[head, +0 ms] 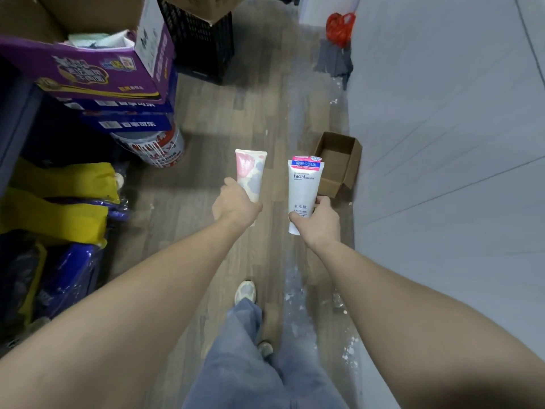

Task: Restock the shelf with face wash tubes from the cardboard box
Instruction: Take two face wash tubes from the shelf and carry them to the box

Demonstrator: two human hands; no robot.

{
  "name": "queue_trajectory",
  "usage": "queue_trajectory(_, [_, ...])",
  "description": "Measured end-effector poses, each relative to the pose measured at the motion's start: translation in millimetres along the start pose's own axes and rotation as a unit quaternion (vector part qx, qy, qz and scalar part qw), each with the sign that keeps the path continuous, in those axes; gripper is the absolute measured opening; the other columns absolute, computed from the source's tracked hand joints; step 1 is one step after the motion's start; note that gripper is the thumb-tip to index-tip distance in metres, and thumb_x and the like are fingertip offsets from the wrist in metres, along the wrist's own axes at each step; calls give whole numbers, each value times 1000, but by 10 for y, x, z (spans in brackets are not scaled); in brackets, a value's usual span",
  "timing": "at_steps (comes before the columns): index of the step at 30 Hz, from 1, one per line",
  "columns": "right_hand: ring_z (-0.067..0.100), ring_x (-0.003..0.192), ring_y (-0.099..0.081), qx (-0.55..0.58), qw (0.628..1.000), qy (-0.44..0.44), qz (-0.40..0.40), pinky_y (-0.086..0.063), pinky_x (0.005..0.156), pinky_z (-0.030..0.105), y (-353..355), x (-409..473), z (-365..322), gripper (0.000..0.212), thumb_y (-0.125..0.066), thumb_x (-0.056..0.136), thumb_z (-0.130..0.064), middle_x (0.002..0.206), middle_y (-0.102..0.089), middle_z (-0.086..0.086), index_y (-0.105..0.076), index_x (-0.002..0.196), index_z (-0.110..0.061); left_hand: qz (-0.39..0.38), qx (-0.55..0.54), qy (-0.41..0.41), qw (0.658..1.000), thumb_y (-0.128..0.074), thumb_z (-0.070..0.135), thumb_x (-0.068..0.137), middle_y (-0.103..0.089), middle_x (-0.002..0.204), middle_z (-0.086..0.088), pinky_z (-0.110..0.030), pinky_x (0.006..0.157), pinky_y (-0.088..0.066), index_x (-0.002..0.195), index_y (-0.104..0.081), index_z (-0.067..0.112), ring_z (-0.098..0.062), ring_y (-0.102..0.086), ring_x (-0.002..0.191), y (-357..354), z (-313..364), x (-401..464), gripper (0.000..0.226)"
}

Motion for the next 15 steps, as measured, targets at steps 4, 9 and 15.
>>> queue_trajectory(4, [23,104,-65,0,1000,-4,-1,-52,73,29,83,334,-209,59,-77,81,-34,125,-62,6,-42,125,-16,-12,9,5,1000,-78,32,75,-56,122,-10,-33,75,-42,120,-40,9,-30,-60,110,51,232,333,63])
queue_trajectory(9, [22,108,-65,9,1000,-3,-6,-51,75,26,226,822,-432,60,-77,82,-34,129,-60,7,-40,125,-16,-15,20,10,1000,-77,32,75,-56,121,-10,-33,73,-40,118,-39,9,-31,-61,109,89,588,705,62])
queue_trajectory(15, [23,111,-64,7,1000,15,-24,-51,77,28,348,1450,-659,60,-77,83,-34,131,-59,7,-43,128,-14,3,24,21,999,-76,38,77,-59,118,-11,-34,75,-45,118,-40,9,-32,-62,106,135,992,1077,62])
Point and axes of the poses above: each hand's wrist, its own x-axis towards the middle knuckle, its own y-axis out of the back of the hand, z = x × y, the point moved 1 cm from there along x, towards the middle knuckle
